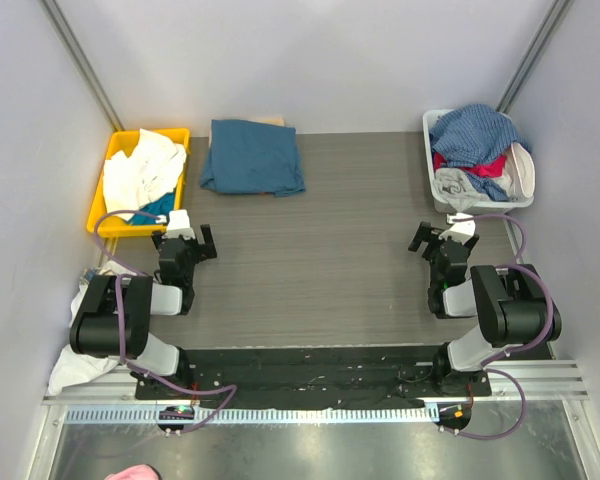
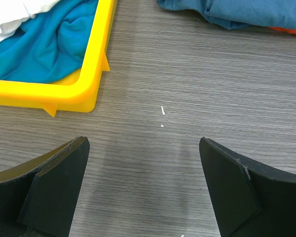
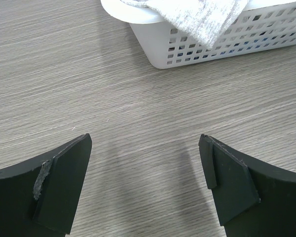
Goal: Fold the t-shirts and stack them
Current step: Grab the tshirt from the pile
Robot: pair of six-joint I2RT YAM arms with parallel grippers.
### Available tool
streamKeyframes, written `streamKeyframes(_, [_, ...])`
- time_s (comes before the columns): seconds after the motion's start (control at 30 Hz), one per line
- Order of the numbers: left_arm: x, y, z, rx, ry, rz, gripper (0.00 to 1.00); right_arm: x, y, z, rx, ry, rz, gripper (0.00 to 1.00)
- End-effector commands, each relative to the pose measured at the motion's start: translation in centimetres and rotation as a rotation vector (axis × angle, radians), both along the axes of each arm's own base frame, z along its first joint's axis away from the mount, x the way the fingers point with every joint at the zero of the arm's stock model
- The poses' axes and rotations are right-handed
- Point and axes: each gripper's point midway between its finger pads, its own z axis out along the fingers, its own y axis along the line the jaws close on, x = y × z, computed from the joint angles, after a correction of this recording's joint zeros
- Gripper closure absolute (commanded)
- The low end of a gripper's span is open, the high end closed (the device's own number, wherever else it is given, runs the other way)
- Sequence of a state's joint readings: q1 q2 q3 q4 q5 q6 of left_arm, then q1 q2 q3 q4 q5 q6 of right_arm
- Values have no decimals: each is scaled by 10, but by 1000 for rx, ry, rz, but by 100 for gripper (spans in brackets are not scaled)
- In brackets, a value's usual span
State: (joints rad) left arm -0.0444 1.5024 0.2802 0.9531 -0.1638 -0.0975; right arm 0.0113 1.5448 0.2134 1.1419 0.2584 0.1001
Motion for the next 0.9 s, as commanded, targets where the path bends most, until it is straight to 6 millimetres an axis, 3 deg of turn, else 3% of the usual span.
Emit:
streamKeyframes(0.0, [15,0,30,-7,-108,2,0,10,1,21,-10,-71,10,0])
streamKeyframes(0.13, [13,8,44,-15,-147,50,0,10,1,21,-9,-72,6,0])
streamKeyframes(0.17, [9,11,40,-21,-114,77,0,10,1,21,-11,-71,7,0])
streamKeyframes(0.23, [11,19,71,-35,-161,129,0,10,1,20,-11,-70,7,0])
streamKeyframes(0.27, [5,26,62,-44,-88,186,0,10,0,21,-11,-71,5,0])
streamKeyframes(0.3, [4,30,69,-70,-85,224,0,10,1,20,-11,-70,7,0])
streamKeyframes(0.33, [12,32,98,-93,-135,252,0,10,1,21,-9,-70,6,0])
streamKeyframes(0.37, [10,34,95,-124,-99,284,0,10,1,21,-11,-71,7,0])
streamKeyframes(0.43, [25,35,132,-167,-151,308,0,10,1,20,-9,-70,6,0])
streamKeyframes(0.5, [30,42,138,-200,-102,390,0,10,1,21,-9,-72,6,0])
streamKeyframes(0.53, [29,44,111,-169,44,417,0,10,1,21,-10,-71,10,0])
streamKeyframes(0.57, [50,43,152,-178,-3,408,0,10,1,20,-11,-68,8,0])
streamKeyframes(0.63, [66,40,139,-125,121,379,0,10,1,20,-11,-70,8,0])
streamKeyframes(0.67, [80,40,162,-121,95,366,0,10,1,21,-9,-72,6,0])
streamKeyframes(0.7, [86,43,167,-110,104,362,0,11,1,22,-9,-75,9,1])
streamKeyframes(0.8, [101,54,171,-81,148,379,0,10,0,21,-9,-73,6,0])
streamKeyframes(0.87, [105,78,167,-64,180,430,1,10,1,21,-11,-71,7,0])
